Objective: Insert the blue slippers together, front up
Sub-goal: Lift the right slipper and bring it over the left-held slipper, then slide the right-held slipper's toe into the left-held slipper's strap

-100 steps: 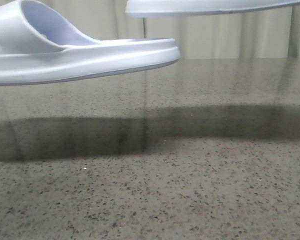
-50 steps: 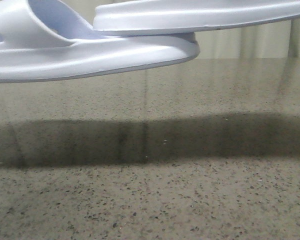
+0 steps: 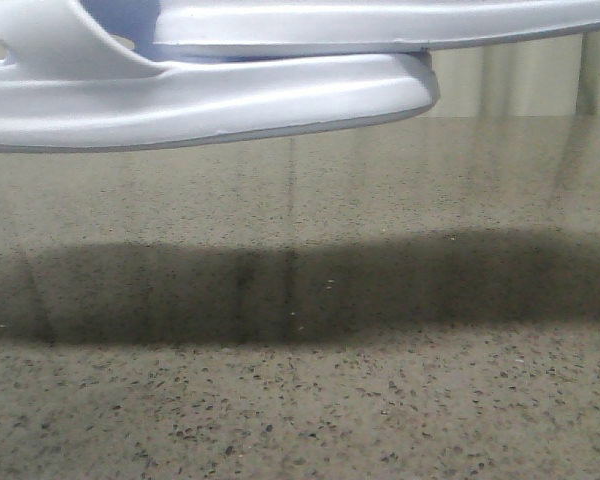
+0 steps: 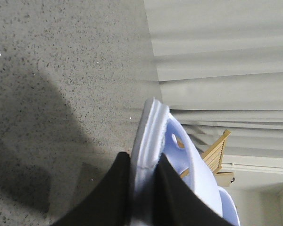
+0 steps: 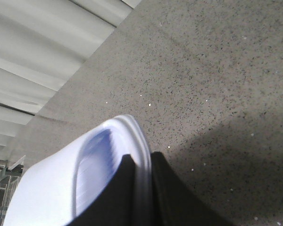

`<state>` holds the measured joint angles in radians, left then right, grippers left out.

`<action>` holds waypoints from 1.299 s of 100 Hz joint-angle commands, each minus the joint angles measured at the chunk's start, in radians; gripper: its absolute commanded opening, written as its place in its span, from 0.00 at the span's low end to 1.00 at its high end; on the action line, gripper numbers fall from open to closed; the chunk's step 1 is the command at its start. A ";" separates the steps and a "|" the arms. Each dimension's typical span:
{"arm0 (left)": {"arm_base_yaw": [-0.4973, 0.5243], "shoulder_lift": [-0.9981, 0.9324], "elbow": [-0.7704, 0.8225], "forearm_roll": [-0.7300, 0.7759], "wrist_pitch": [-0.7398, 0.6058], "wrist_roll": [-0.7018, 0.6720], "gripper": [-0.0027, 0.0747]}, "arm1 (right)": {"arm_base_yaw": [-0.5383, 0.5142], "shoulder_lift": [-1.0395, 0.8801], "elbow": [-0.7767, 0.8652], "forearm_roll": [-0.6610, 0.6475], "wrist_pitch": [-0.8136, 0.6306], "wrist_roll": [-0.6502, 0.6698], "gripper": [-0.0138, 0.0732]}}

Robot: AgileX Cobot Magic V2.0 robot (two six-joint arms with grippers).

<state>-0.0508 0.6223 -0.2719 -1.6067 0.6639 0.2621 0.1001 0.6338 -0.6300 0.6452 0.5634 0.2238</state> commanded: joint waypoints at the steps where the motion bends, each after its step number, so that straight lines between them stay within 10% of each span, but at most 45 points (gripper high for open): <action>1: 0.001 0.005 -0.026 -0.070 0.033 0.003 0.06 | -0.002 0.032 -0.038 0.040 -0.055 -0.025 0.04; 47: 0.001 0.008 -0.026 -0.076 -0.012 0.003 0.06 | 0.022 0.155 -0.038 0.246 -0.059 -0.236 0.04; 130: 0.001 0.056 -0.026 -0.164 0.088 0.057 0.06 | 0.450 0.376 -0.040 0.303 -0.314 -0.279 0.04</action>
<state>-0.0487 0.6735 -0.2655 -1.6753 0.6062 0.3250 0.5173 1.0047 -0.6300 0.9147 0.2224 -0.0290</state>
